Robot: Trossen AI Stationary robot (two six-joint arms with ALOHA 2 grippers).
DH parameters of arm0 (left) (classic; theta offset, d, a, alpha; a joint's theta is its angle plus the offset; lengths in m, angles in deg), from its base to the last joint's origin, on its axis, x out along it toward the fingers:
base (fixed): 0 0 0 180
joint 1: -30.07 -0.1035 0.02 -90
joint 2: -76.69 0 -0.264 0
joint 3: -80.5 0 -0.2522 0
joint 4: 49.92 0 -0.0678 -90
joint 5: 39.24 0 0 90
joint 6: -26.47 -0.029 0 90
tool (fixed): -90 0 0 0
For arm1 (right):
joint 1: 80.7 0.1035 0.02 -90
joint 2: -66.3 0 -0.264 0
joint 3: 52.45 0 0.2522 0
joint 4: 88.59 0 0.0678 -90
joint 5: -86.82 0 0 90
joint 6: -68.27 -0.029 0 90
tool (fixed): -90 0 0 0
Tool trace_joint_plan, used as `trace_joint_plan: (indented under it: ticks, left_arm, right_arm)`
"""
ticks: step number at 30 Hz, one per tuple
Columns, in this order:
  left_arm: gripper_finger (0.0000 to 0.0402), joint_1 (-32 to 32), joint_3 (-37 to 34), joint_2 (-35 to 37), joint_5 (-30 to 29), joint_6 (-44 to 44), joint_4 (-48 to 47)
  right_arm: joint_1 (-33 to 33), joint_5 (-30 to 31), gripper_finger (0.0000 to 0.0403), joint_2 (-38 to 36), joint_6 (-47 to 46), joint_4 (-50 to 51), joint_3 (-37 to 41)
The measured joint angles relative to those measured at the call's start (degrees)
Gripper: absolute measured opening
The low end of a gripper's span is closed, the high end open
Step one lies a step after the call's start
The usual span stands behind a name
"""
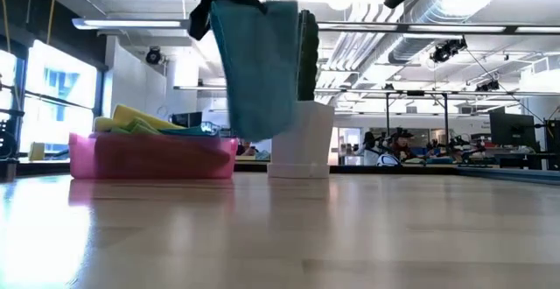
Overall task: Fold microfiber towels
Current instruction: Put the folded blue microfiber cloth into the transparent pink bin
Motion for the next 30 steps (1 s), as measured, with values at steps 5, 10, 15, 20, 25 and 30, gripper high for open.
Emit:
trace_joint_plan:
  ticks: [5, 10, 15, 20, 25, 30]
  left_arm:
    - [0.0000, -5.5, 0.0, -1.8, -6.3, -1.9, -0.5]
    - [0.0000, -10.6, -0.1, -5.1, -10.0, 0.2, 3.7]
    - [0.0000, -13.9, -0.1, -5.6, -13.2, 1.8, 11.8]
    - [0.0000, -15.3, 0.0, -5.0, -21.0, 0.9, 13.2]
    - [0.0000, -15.8, -0.1, -4.3, -23.2, -0.2, 7.9]
    - [0.0000, -16.0, -0.1, -4.1, -28.3, -0.8, 7.0]
  right_arm:
    - [-0.2, 1.5, 0.0154, 0.0, 1.4, 1.6, 0.0]
    - [-0.2, 3.1, 0.0154, 0.0, 2.2, 1.8, 0.0]
    - [-0.2, 3.2, 0.0154, 0.0, 1.9, 1.8, 0.0]
    - [-0.2, 3.1, 0.0154, 0.0, 1.9, 1.8, 0.0]
    - [-0.1, 3.1, 0.0154, 0.0, 1.9, 2.2, 0.0]
    - [-0.1, 3.1, 0.0154, 0.0, 1.9, 3.6, 0.0]
